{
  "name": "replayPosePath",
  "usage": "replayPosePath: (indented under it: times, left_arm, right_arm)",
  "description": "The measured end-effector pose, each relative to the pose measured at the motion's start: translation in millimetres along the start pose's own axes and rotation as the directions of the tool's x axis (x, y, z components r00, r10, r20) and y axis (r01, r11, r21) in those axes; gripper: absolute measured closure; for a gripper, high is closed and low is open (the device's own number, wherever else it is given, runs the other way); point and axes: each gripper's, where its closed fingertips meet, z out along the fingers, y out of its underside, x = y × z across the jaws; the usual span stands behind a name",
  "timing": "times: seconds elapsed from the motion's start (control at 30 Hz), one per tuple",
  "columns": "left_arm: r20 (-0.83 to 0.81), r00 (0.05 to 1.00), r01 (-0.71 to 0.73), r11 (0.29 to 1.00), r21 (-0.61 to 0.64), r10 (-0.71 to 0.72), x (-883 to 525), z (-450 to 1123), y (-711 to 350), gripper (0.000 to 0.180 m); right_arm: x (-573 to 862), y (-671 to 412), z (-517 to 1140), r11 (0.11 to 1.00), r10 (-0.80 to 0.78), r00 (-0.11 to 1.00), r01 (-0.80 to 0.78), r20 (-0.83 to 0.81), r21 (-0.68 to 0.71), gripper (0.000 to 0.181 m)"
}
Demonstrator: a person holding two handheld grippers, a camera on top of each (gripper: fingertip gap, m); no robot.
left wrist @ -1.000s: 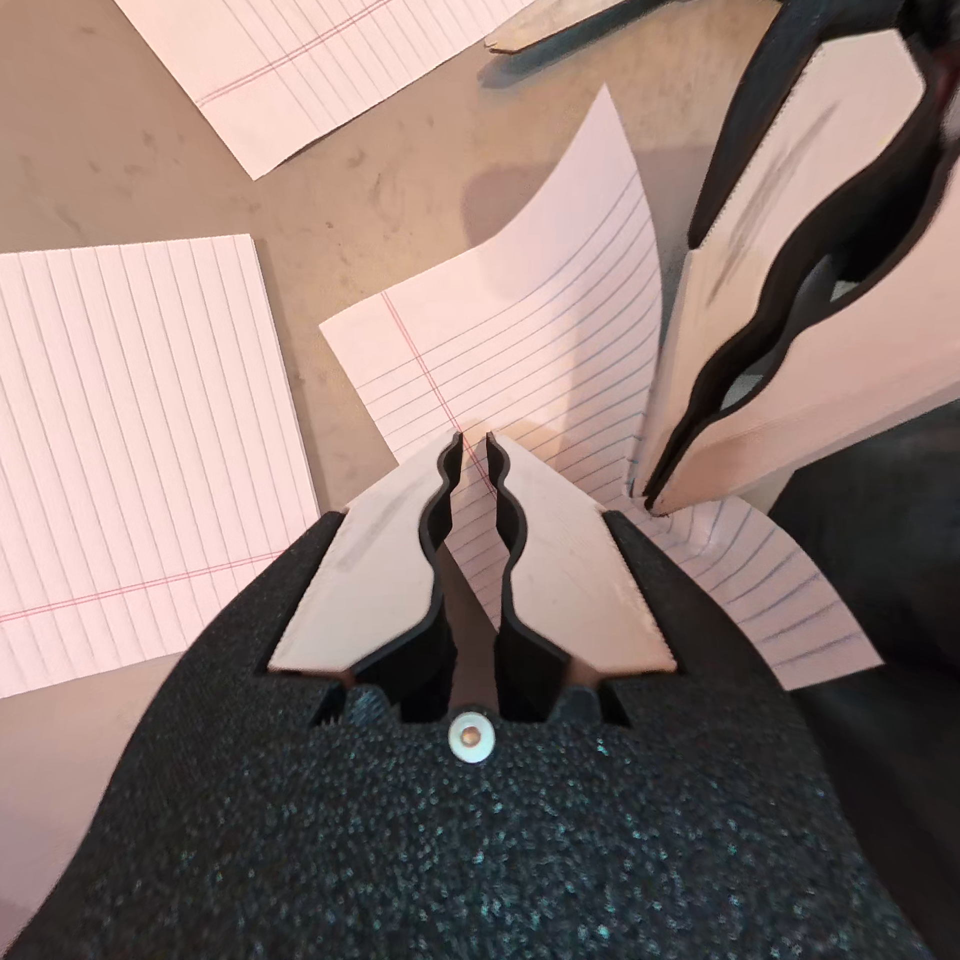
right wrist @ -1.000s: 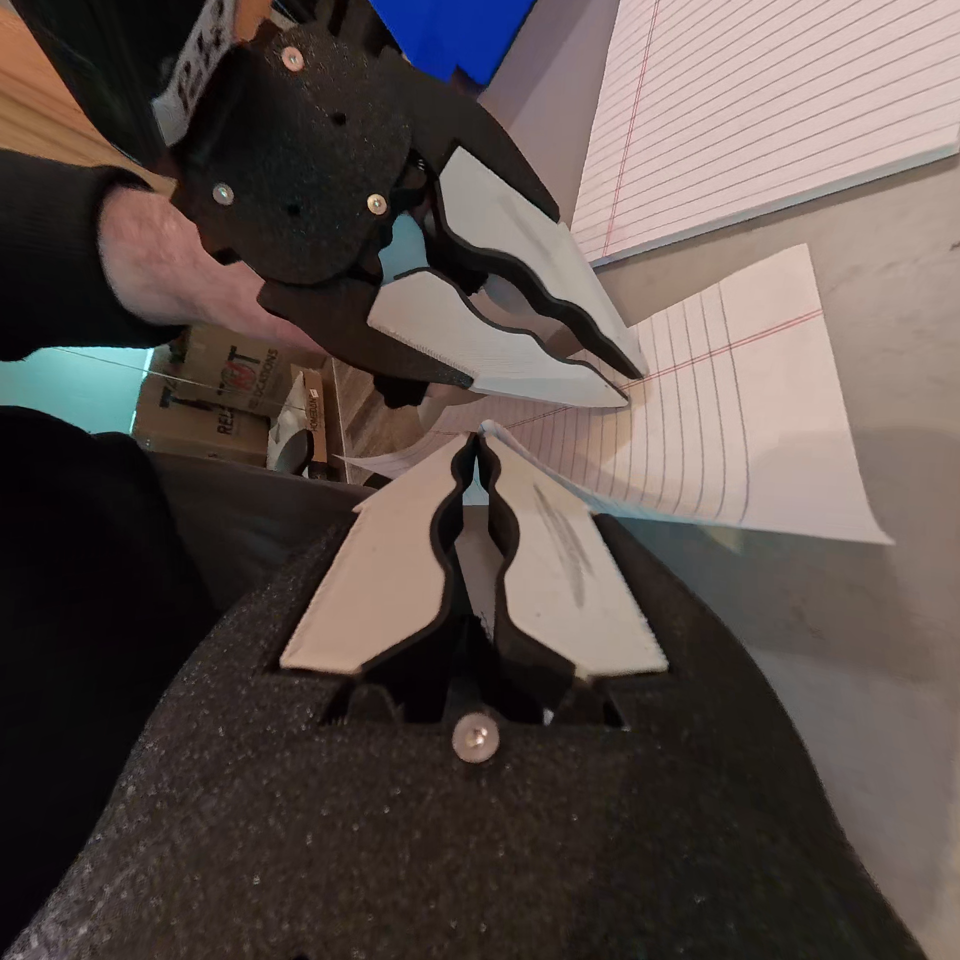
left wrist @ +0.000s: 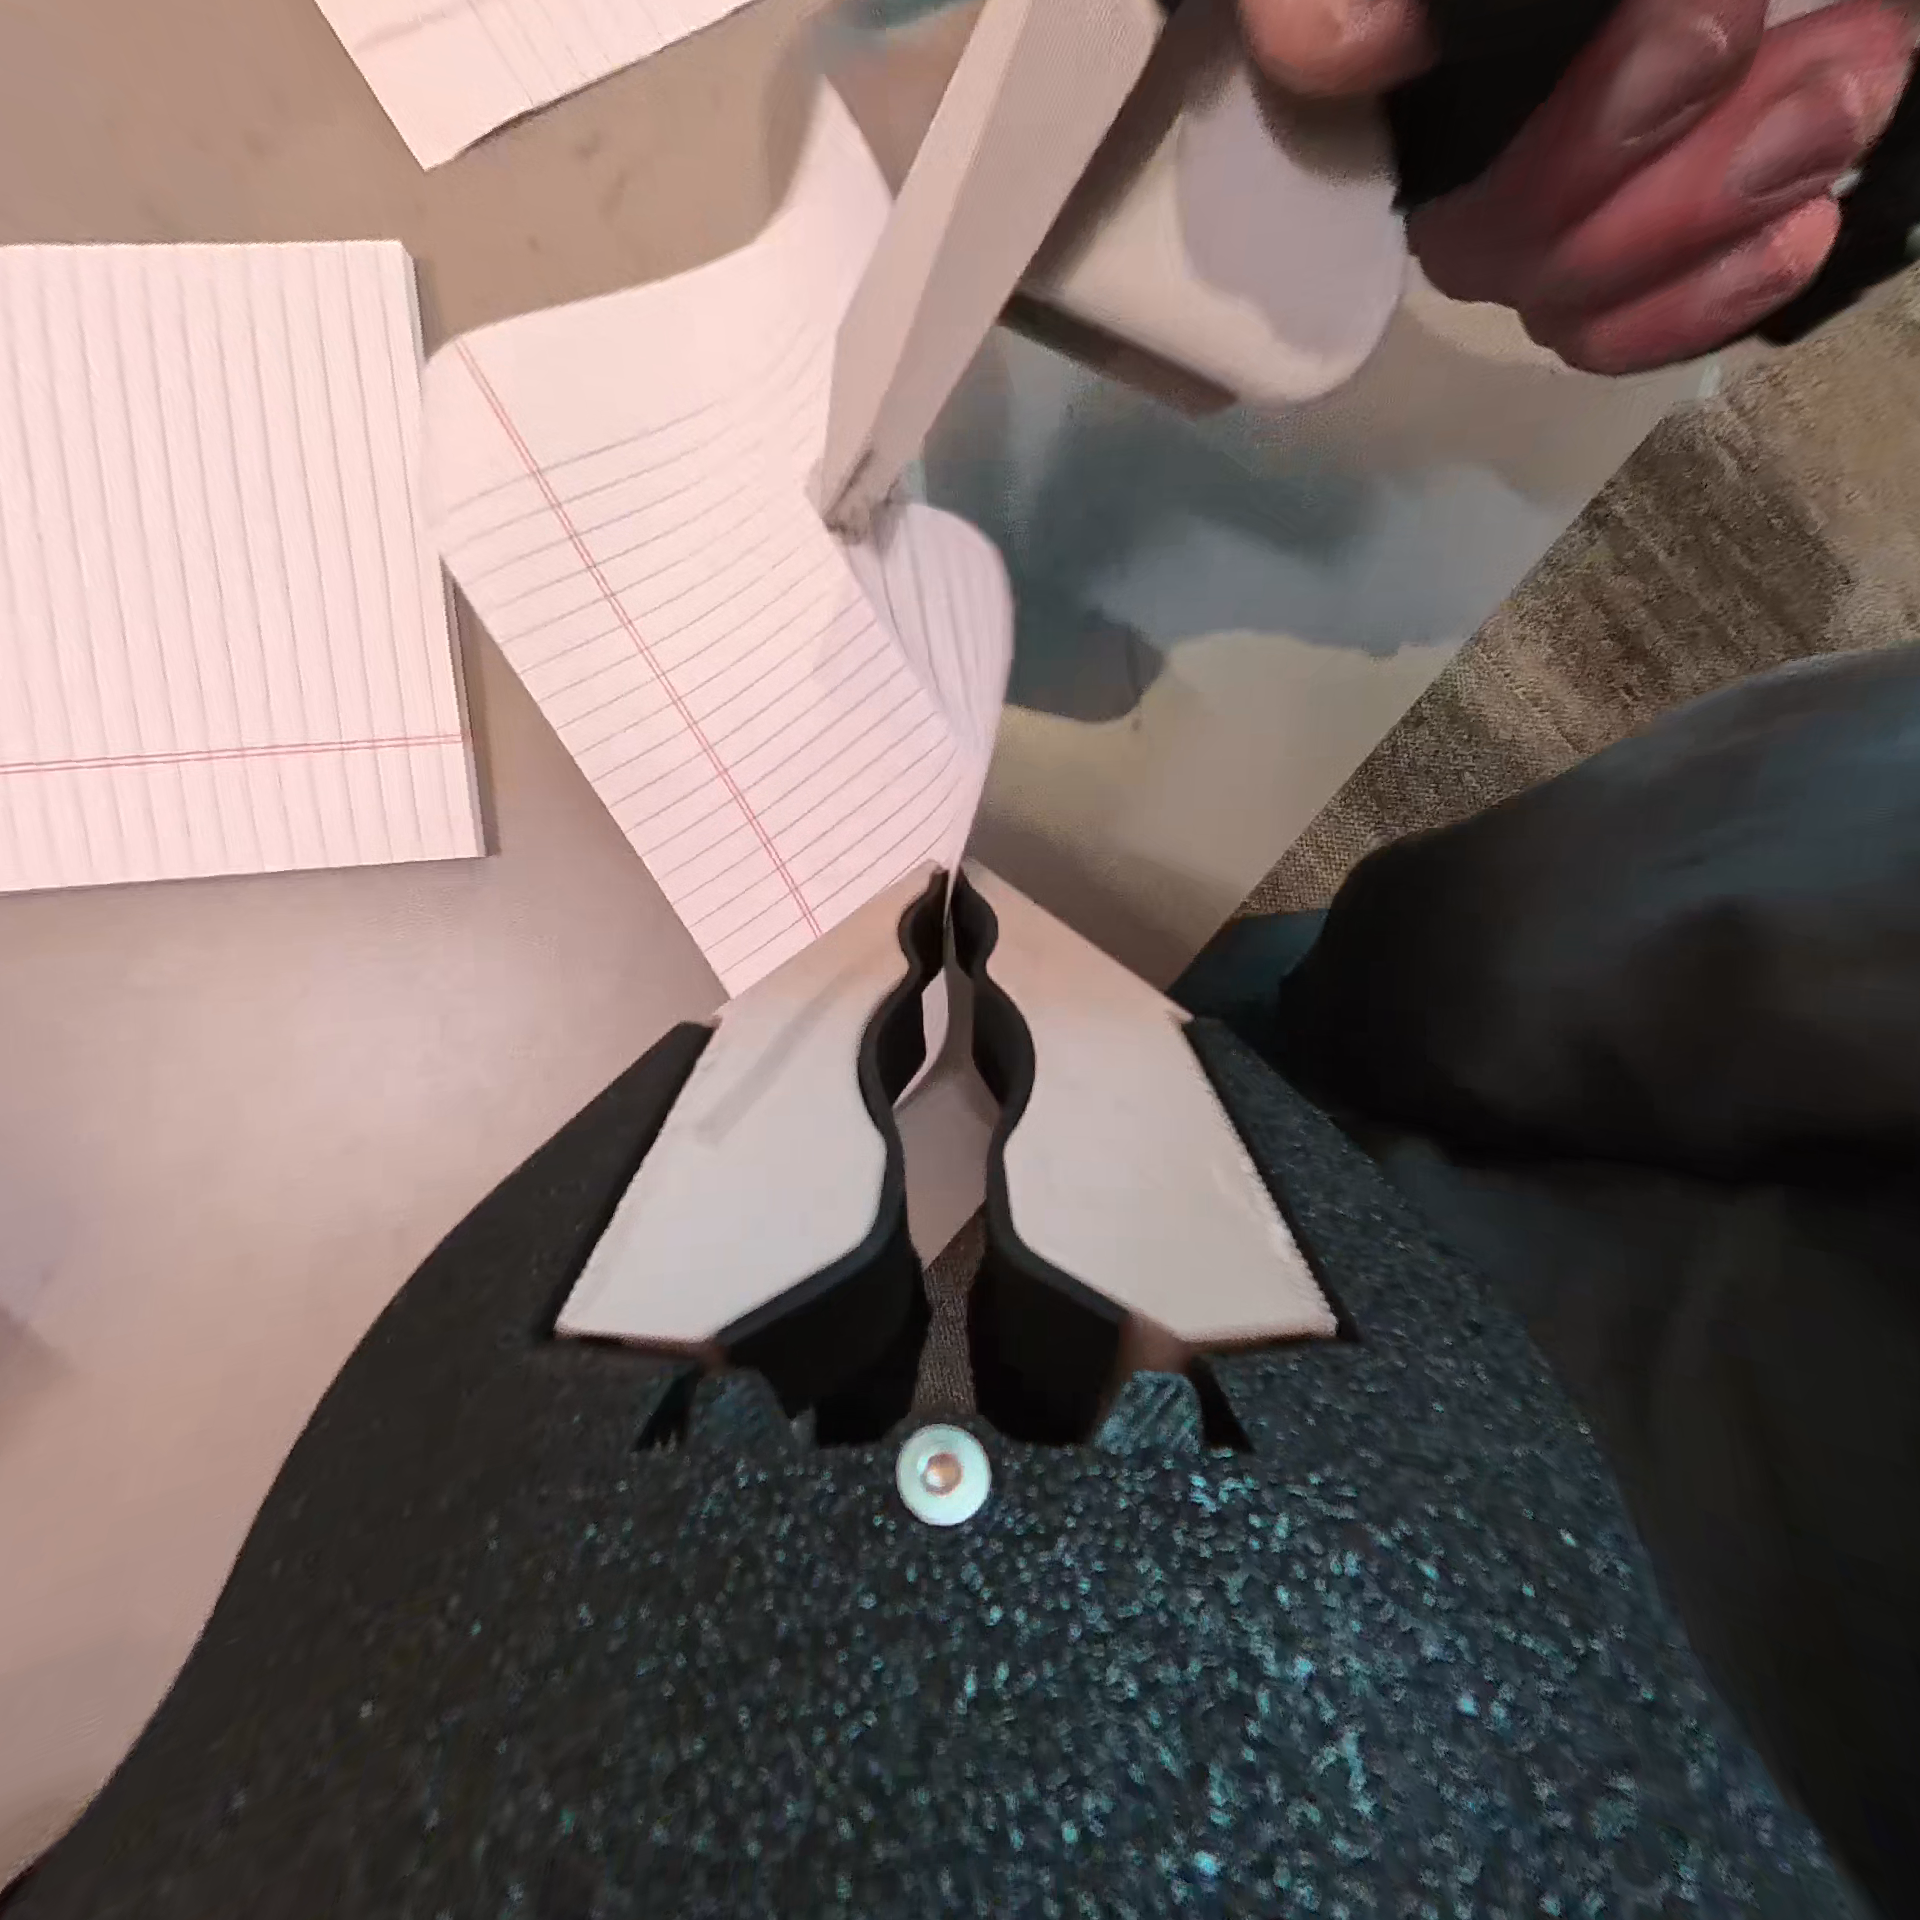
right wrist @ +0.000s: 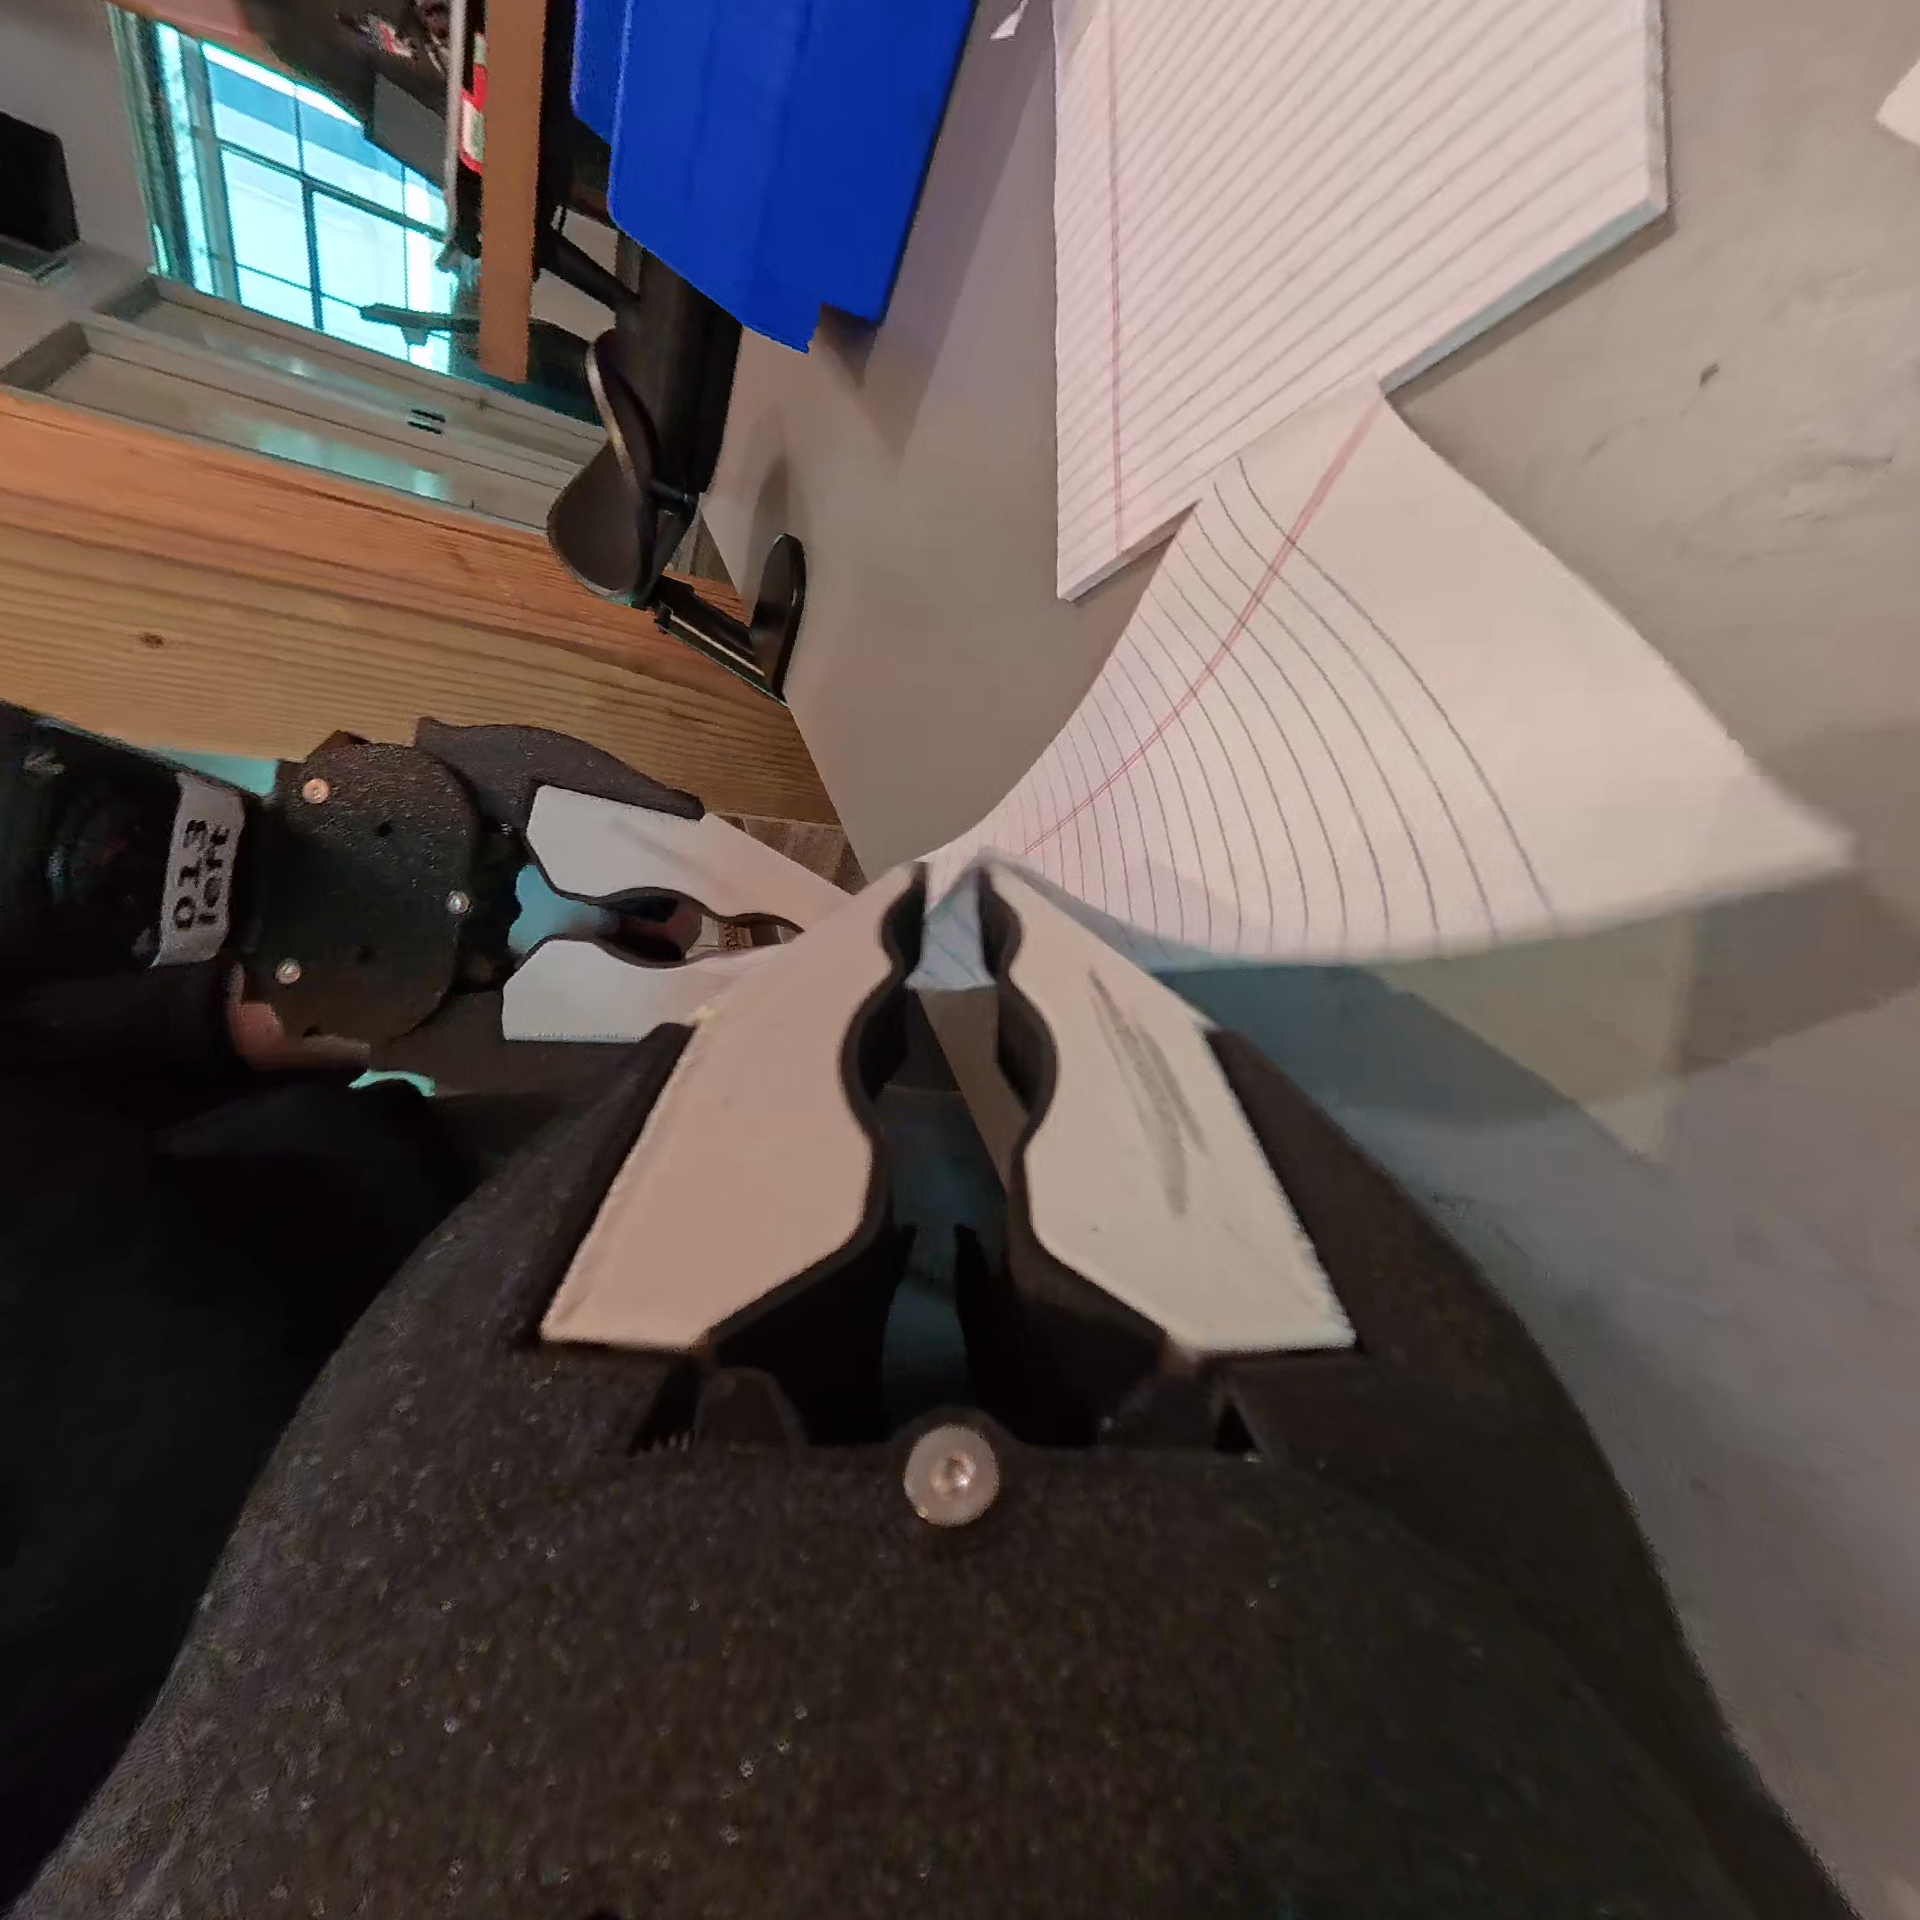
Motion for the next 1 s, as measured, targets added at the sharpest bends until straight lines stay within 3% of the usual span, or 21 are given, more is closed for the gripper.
replayPosePath:
  times: [0.1, 0.17, 0.3, 0.53, 0.77, 1.0]
  left_arm:
    - [-0.083, 0.995, 0.054, 0.996, 0.067, -0.049, 2, -9, 2, 0.180]
    - [-0.107, 0.993, 0.064, 0.994, 0.092, -0.054, -2, -14, 10, 0.180]
    - [-0.190, 0.978, 0.101, 0.991, 0.090, -0.083, -6, -17, 29, 0.180]
    - [-0.355, 0.903, 0.303, 0.945, 0.127, -0.242, -20, -36, 31, 0.180]
    - [-0.470, 0.812, 0.444, 0.889, 0.114, -0.346, -28, -46, 44, 0.180]
    - [-0.504, 0.773, 0.507, 0.852, 0.129, -0.384, -34, -47, 54, 0.180]
  right_arm:
    - [-5, -6, -16, 0.997, -0.070, 0.997, 0.070, 0.019, 0.031, 0.157]
    - [-1, -6, -29, 0.989, -0.145, 0.989, 0.145, -0.012, 0.016, 0.133]
    - [14, -1, -49, 0.942, -0.332, 0.939, 0.326, -0.089, -0.081, 0.124]
    - [36, 11, -41, 0.761, -0.610, 0.789, 0.559, -0.070, -0.330, 0.104]
    - [45, 4, -13, 0.611, -0.747, 0.664, 0.679, -0.013, -0.406, 0.108]
    - [37, 8, 16, 0.447, -0.819, 0.557, 0.770, 0.137, -0.454, 0.135]
